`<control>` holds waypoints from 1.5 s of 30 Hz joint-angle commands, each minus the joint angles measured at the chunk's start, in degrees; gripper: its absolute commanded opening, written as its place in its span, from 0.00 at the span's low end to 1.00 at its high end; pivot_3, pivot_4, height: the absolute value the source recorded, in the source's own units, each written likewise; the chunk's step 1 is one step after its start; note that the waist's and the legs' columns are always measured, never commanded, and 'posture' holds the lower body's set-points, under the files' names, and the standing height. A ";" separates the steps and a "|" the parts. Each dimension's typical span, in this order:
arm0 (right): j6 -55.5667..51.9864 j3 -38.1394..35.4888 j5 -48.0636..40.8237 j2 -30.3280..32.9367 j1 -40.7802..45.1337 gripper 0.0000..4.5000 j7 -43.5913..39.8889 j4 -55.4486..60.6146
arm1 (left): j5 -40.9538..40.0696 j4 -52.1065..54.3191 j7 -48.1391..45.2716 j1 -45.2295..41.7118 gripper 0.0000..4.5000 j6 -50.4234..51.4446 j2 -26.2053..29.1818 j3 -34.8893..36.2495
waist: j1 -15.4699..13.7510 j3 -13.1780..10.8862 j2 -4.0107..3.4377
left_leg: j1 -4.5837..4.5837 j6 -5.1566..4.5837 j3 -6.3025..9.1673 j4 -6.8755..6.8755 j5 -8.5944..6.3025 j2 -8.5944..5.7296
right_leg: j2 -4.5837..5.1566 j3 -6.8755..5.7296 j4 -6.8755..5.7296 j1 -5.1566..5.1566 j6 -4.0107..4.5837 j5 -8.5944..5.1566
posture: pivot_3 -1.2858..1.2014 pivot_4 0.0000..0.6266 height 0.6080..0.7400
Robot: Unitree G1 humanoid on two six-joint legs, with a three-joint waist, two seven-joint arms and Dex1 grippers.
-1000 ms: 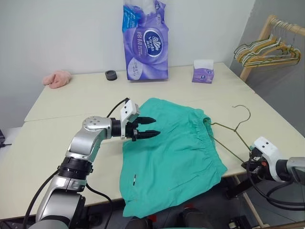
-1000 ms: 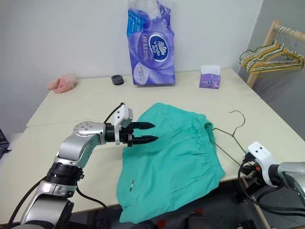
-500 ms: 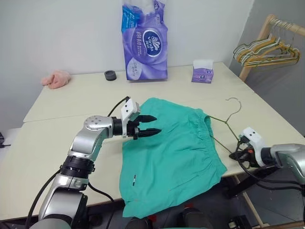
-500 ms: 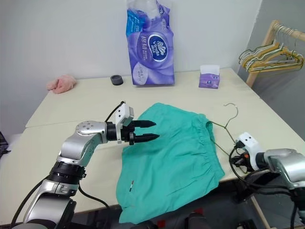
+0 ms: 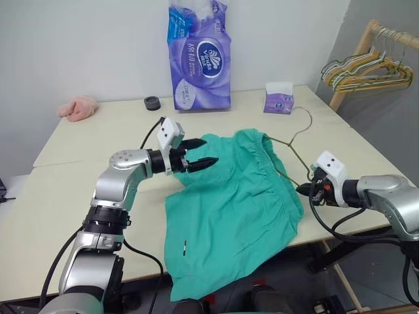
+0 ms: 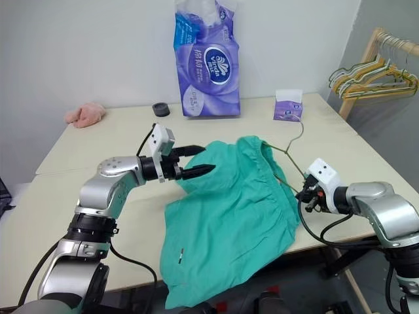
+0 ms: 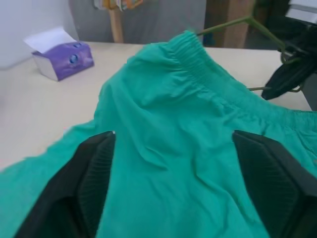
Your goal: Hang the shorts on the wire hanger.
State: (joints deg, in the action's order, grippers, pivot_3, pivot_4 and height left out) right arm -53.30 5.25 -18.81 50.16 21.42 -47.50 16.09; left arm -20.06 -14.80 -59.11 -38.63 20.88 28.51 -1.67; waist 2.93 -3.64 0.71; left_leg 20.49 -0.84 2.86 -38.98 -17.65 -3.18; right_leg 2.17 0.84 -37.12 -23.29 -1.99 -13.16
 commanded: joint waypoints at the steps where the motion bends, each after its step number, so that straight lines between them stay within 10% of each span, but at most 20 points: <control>1: 2.70 2.17 1.28 0.01 1.74 0.00 -0.12 5.18 | -0.29 -3.20 -0.49 -5.82 0.99 -3.66 0.41 2.57 | 0.00 0.01 0.02 | 0.00 0.01 0.00 0.00 0.00 0.00 | 0.00 -0.01 0.00 0.00 0.00 0.00 | 0.47 0.01 1.00; 13: 12.47 10.05 8.59 4.34 3.09 0.00 -4.73 9.06 | 6.17 -3.89 -25.68 -10.29 0.99 -15.67 9.95 -8.87 | 0.33 0.05 -0.03 | 0.18 0.03 -0.01 -0.01 0.01 -0.03 | 0.01 0.00 0.01 -0.19 0.04 0.03 | 0.47 0.01 1.00; 29: 17.64 11.01 13.29 5.03 5.35 0.00 -9.33 11.14 | 13.33 -14.06 -27.66 -8.82 0.99 -28.77 4.43 -13.87 | 0.42 0.05 -0.02 | 0.19 -0.01 -0.02 -0.04 0.01 -0.02 | -0.02 0.00 -0.03 -0.20 0.04 0.03 | 0.46 0.02 1.00; 45: 23.93 11.82 15.45 4.25 5.46 0.00 -11.89 12.10 | 12.38 -13.01 -26.44 -6.81 0.00 -26.15 1.41 -13.16 | 0.46 0.05 -0.02 | 0.21 -0.02 -0.01 -0.07 0.00 -0.02 | -0.01 -0.01 -0.04 -0.20 0.03 0.03 | 0.46 0.02 1.00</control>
State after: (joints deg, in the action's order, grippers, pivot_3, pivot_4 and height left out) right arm -32.77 17.57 -2.89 55.14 25.37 -58.48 25.24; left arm -6.47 -30.86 -85.80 -44.81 -5.28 31.11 -15.41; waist 3.39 -3.60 0.69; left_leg 20.69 -0.86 2.86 -39.05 -17.64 -3.20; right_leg 2.16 0.82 -37.16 -23.49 -1.95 -13.13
